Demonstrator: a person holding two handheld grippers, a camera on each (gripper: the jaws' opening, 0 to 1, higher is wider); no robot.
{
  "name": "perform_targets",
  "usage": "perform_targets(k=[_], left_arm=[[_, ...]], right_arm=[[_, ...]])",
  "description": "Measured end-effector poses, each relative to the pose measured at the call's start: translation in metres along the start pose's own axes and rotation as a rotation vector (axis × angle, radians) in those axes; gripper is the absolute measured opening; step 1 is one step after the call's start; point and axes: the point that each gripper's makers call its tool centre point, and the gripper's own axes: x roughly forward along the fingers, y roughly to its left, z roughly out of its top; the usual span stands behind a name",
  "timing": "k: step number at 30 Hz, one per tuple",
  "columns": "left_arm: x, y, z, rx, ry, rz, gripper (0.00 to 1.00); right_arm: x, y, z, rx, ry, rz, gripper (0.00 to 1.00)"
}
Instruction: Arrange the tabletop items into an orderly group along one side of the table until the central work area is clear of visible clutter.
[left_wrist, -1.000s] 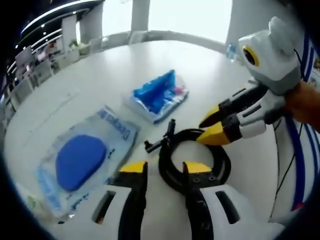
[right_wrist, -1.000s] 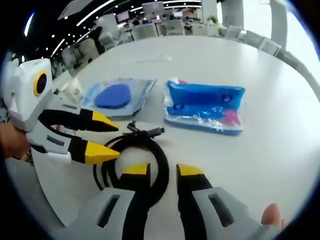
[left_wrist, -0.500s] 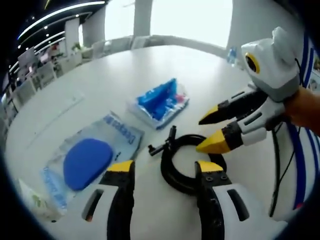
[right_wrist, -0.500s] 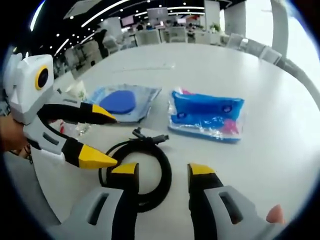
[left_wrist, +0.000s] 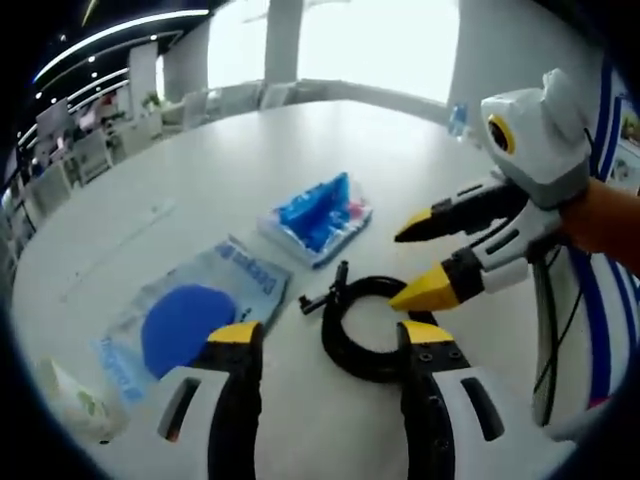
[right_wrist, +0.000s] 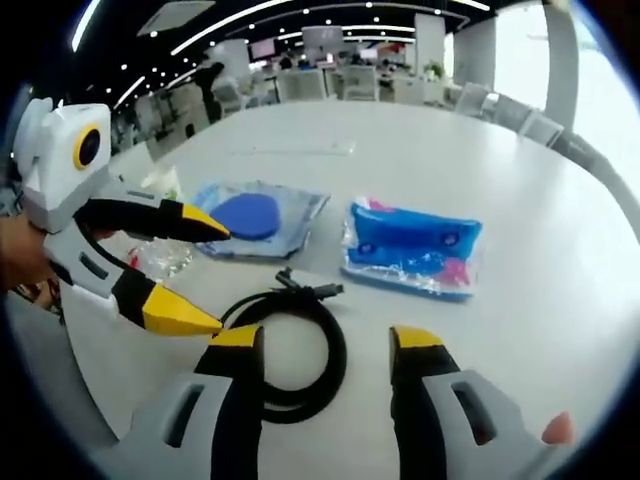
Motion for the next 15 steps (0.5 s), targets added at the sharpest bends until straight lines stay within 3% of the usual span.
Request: perform_targets(k=[15], left_arm=[[-0.036,0.002,0.001,0.010,-0.040,0.001,0.53]], right_arm=[[-0.014,0.025,0.019,-0.079,-0.038,0.033,0.58]])
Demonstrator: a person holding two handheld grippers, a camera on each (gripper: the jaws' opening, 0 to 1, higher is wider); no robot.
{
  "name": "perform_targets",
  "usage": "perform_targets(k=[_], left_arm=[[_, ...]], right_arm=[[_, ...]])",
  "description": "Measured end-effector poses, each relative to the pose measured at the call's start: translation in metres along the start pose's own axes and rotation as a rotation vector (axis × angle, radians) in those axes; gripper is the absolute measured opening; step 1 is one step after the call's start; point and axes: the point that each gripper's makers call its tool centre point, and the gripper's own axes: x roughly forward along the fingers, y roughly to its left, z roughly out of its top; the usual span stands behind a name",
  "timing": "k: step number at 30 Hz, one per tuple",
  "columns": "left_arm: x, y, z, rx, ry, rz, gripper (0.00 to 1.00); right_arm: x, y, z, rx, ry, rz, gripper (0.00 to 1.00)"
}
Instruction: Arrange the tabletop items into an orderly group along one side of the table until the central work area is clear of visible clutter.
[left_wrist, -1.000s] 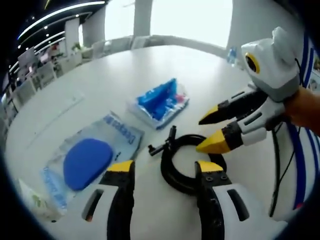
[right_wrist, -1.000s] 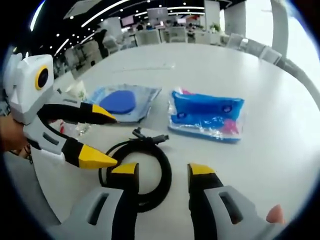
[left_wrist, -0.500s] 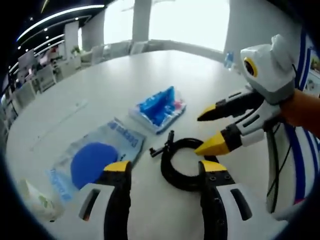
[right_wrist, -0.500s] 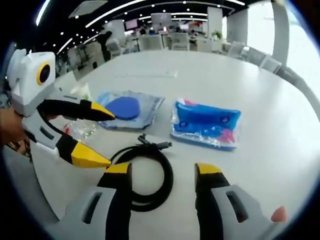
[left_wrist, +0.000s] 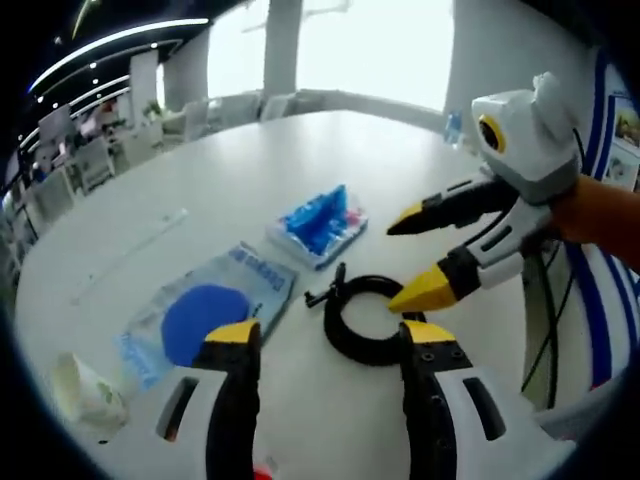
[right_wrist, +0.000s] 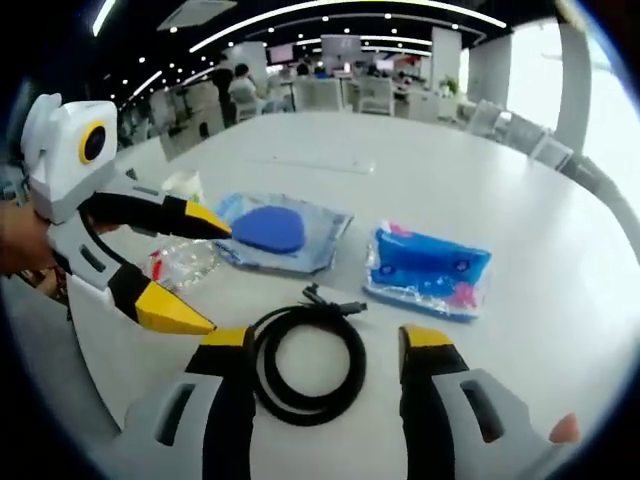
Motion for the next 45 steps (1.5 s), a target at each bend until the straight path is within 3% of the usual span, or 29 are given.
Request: perform_targets(k=[10,45], left_arm=[[-0.029,0.001,-0.002,0.005,-0.032,-0.002,0.52],[-0.121,0.040,-0.056,-0.076,-0.059,0.126,0.51]], right_arm=[[-0.006,0.020,0.009,-0.055,-0.007,0.033,0.60],[0.009,0.131,0.043,-0.328,0.004,0.216,0.64]])
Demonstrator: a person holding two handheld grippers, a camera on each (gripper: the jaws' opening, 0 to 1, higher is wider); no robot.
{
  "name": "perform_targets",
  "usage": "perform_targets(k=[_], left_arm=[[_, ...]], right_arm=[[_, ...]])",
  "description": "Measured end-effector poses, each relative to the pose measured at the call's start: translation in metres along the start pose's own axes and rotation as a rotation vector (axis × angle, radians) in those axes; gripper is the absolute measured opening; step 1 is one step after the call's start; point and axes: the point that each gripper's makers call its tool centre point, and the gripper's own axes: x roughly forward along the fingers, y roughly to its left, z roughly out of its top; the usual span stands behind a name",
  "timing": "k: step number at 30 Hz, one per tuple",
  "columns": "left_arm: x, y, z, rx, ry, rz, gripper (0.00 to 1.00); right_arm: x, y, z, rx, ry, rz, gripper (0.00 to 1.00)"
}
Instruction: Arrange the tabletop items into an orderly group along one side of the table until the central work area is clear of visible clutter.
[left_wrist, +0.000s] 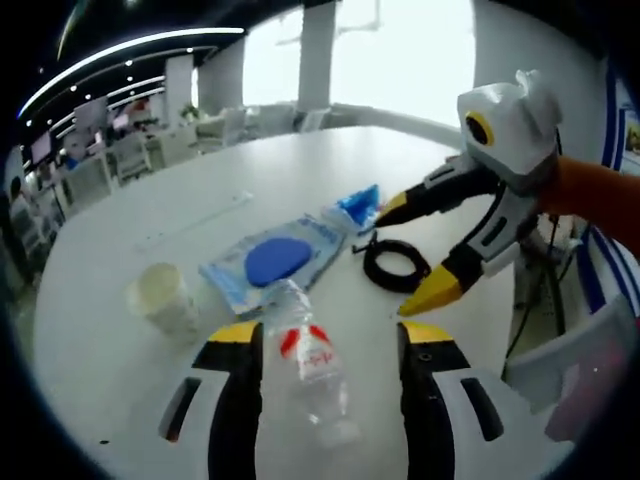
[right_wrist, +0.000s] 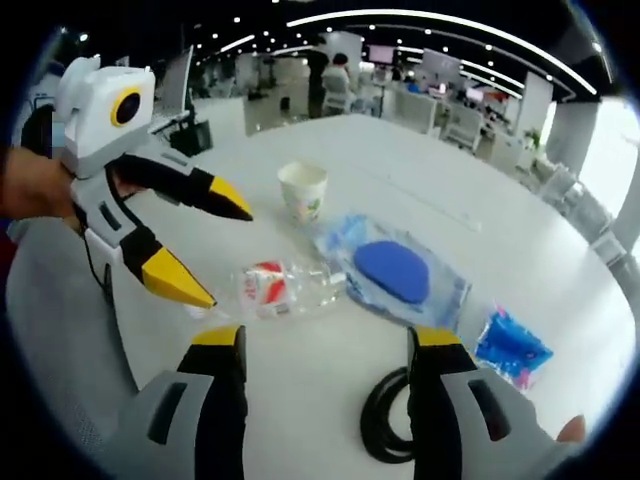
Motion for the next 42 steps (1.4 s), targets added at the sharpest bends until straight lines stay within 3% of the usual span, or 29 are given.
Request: perform_targets(k=[15,19,26,36,42], left_arm=[[-0.010,0.006,-0.011,-0.036,0.005,0.027,0.51],[-0.012,0.009,-0.013,-0.049,0.003,0.036,0.50],[-0.014,0.013,-0.020,-0.081,0.011,0.054,0.50],[-0.017,0.013,-0.022,-0.111,0.007,0.082,0.50],[-0.021,0.016,-0.025,-0.131,0.005,0.105,0.50]], right_arm=[[0.021,0.022,0.007,-0.161,0.034,0.152,0.66],[0.025,0.028,0.011,-0.250,0.032,0.218,0.67],[0.030,0.027,0.014,-0.331,0.039,0.294,0.68],[0.037,0.030,0.019,-0.546,0.053,0.442,0.67],[0.045,0.030,0.028,-0.590,0.034,0.496,0.67]])
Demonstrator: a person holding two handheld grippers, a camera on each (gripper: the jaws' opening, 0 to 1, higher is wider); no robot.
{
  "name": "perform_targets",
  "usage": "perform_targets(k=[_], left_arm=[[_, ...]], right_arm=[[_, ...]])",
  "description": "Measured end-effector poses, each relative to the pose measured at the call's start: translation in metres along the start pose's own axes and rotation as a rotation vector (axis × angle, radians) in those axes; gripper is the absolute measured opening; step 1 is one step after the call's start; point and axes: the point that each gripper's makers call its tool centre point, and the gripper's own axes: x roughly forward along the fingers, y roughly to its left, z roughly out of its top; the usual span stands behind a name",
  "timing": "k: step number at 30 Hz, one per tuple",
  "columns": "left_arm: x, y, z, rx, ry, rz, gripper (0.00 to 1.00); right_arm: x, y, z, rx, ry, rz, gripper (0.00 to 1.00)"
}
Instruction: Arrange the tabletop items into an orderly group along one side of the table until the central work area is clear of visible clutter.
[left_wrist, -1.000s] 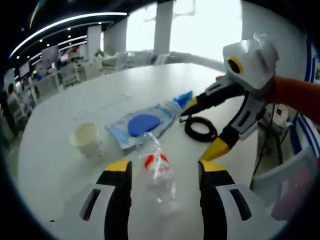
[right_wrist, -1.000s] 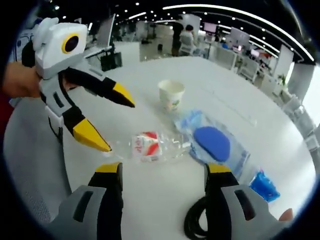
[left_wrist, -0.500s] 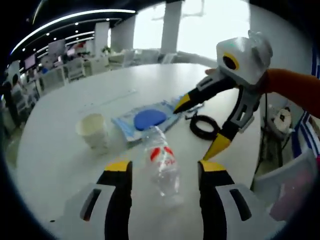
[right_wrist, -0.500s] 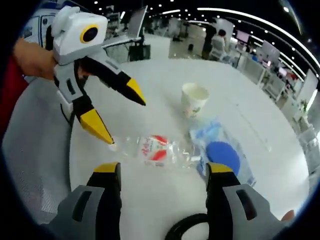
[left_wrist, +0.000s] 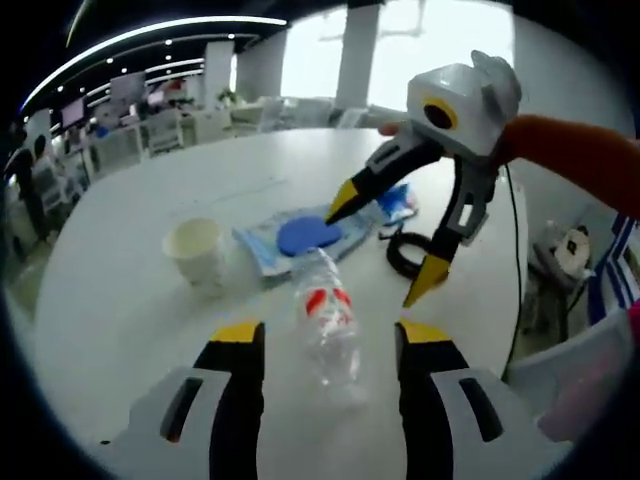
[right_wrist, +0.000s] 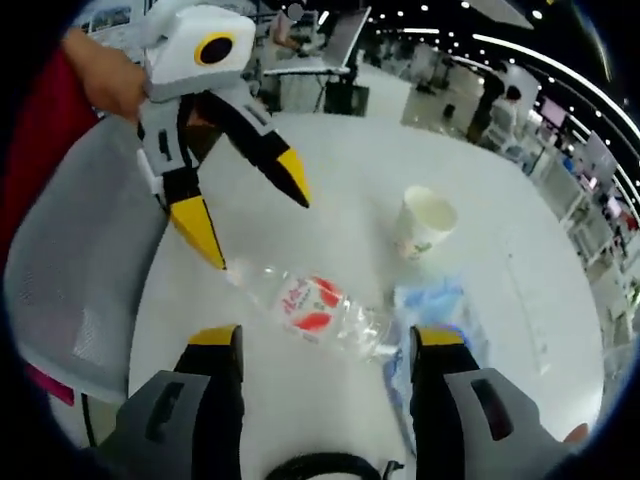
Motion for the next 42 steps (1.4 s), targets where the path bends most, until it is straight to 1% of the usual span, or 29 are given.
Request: perform_targets(k=[5,7,8,9,10,11,14,17,18,19,20,25,29,32,37,41,42], left_arm=[[-0.004,0.002,-0.004,-0.017,0.000,0.018,0.51],[-0.005,0.002,-0.005,-0.024,-0.003,0.020,0.51],[-0.006,-0.001,-0.005,-0.024,-0.017,0.002,0.53],[-0.006,-0.002,-0.004,-0.025,-0.027,-0.002,0.55],[-0.007,-0.002,-0.007,-0.026,-0.020,0.000,0.56],[-0.007,-0.003,-0.009,-0.028,-0.018,-0.011,0.56],[-0.012,-0.009,-0.010,-0.040,-0.037,-0.062,0.58],[-0.021,-0.018,-0.004,0.011,-0.103,-0.133,0.61],[-0.026,-0.020,-0.003,0.017,-0.125,-0.148,0.63],[-0.029,-0.017,-0.005,0.022,-0.128,-0.140,0.66],[-0.032,-0.018,-0.005,0.027,-0.135,-0.147,0.68],[-0.045,-0.018,-0.007,0.057,-0.159,-0.166,0.72],[-0.055,-0.022,-0.005,0.097,-0.186,-0.186,0.76],[-0.063,-0.025,-0.004,0.118,-0.206,-0.198,0.77],[-0.073,-0.026,-0.003,0.113,-0.238,-0.206,0.83],[-0.078,-0.024,-0.006,0.099,-0.245,-0.205,0.86],[-0.078,-0.023,-0.007,0.093,-0.245,-0.204,0.86]], right_arm=[[0.008,0.002,-0.001,-0.097,0.018,0.080,0.67],[0.011,0.004,-0.001,-0.119,0.020,0.108,0.67],[0.014,0.005,-0.002,-0.135,0.027,0.127,0.67],[0.016,0.005,-0.003,-0.145,0.035,0.131,0.67],[0.019,0.005,-0.004,-0.162,0.047,0.142,0.67],[0.021,0.005,-0.004,-0.169,0.052,0.148,0.67],[0.026,0.004,-0.005,-0.204,0.069,0.169,0.66],[0.030,0.002,-0.001,-0.229,0.067,0.194,0.66],[0.030,0.002,0.000,-0.235,0.066,0.201,0.65],[0.032,0.002,0.001,-0.247,0.067,0.211,0.65],[0.033,0.003,0.001,-0.249,0.068,0.215,0.64],[0.040,0.007,0.001,-0.276,0.077,0.259,0.63],[0.045,0.010,-0.005,-0.314,0.109,0.296,0.61],[0.049,0.008,-0.009,-0.346,0.135,0.307,0.60],[0.055,0.008,-0.010,-0.386,0.155,0.340,0.57],[0.060,0.012,-0.010,-0.424,0.168,0.374,0.55],[0.062,0.012,-0.011,-0.445,0.181,0.381,0.54]])
